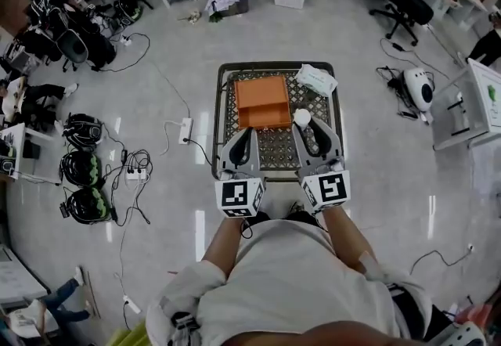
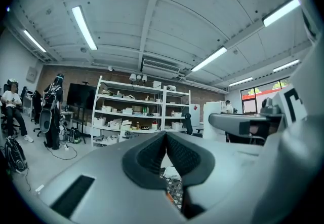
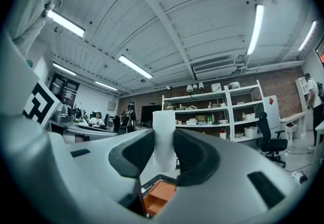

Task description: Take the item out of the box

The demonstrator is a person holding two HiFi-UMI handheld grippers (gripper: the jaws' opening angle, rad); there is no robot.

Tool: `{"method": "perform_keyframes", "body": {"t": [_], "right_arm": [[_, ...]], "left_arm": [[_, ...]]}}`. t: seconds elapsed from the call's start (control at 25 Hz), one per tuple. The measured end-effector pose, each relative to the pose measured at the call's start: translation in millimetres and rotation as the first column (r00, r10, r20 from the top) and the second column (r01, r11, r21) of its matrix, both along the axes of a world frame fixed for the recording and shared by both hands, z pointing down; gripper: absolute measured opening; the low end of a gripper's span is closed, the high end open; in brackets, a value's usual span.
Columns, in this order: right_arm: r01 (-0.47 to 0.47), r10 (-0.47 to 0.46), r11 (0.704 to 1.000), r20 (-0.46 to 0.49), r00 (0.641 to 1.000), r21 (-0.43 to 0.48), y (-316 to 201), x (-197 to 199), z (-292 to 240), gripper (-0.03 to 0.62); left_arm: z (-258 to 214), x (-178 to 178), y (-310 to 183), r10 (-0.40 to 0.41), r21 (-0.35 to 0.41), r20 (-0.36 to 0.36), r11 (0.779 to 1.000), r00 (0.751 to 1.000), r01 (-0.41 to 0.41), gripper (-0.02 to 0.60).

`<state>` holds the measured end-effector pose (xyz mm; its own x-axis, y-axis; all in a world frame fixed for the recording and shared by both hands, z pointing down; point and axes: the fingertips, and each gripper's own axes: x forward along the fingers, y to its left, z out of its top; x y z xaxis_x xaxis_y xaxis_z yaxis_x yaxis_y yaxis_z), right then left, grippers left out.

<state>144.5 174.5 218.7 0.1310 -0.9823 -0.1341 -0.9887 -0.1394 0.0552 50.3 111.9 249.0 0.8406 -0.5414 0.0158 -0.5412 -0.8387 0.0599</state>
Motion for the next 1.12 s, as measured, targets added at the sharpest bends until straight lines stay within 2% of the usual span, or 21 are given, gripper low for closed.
{"method": "perform_keyframes", "body": {"t": [0.24, 1.12], "right_arm": [[-0.005, 0.005, 1.000, -0.006, 1.000, 0.016, -5.9, -7.4, -8.6, 0.120], [-0.026, 0.026, 0.999, -0.013, 1.000, -0.019, 0.8, -4.6, -7.4, 0.118]], "left_arm": [[-8.6, -5.2, -5.4, 0.016, 0.022, -0.019, 1.000, 1.000, -0.016, 0.009], [-10.1, 2.9, 1.7, 0.047, 0.008, -0.025, 0.999, 0.999, -0.047, 0.009]]}}
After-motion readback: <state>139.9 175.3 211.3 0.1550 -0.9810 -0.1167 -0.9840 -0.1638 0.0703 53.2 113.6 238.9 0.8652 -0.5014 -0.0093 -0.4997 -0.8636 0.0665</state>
